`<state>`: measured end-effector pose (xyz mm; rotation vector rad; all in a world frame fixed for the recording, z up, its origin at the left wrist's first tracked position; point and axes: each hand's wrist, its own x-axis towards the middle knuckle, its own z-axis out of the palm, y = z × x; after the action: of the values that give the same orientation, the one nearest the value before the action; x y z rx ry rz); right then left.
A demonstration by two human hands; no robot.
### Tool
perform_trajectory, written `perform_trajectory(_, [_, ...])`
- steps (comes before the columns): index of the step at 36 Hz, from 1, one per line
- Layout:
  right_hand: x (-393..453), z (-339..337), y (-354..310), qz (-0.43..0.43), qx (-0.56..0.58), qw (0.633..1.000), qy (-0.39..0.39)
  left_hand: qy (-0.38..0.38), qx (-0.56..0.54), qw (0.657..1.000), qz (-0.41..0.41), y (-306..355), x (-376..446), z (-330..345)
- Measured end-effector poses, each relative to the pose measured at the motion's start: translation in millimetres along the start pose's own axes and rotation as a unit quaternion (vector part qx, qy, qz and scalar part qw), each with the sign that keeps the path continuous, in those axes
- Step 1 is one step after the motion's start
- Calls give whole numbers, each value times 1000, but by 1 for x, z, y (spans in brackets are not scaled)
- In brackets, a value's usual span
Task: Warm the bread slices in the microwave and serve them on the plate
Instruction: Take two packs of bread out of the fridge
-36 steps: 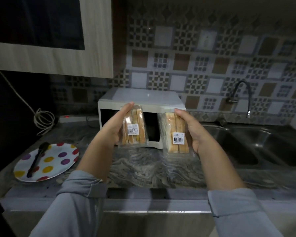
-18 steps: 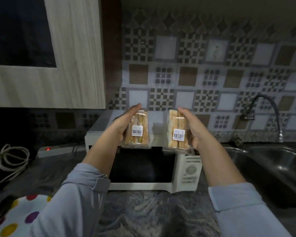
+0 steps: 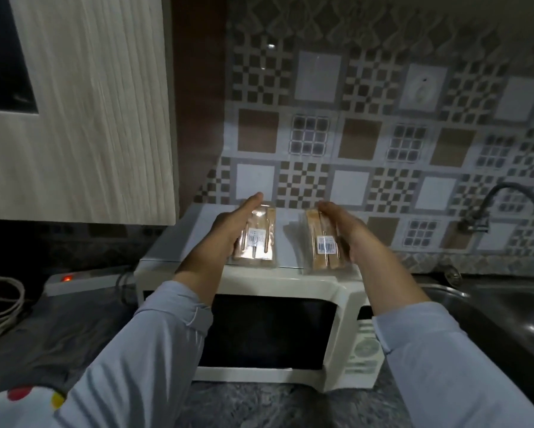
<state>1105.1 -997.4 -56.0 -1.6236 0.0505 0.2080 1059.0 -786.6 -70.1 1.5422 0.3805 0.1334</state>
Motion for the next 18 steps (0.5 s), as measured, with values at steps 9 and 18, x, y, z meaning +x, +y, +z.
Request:
perform_trajectory(9, [25, -7, 2, -25, -23, 999, 30, 78, 102, 990, 60, -5, 34, 11])
perform_trajectory(18, [29, -6, 4, -43, -75, 994, 63, 62, 143, 985, 78, -3, 32, 15])
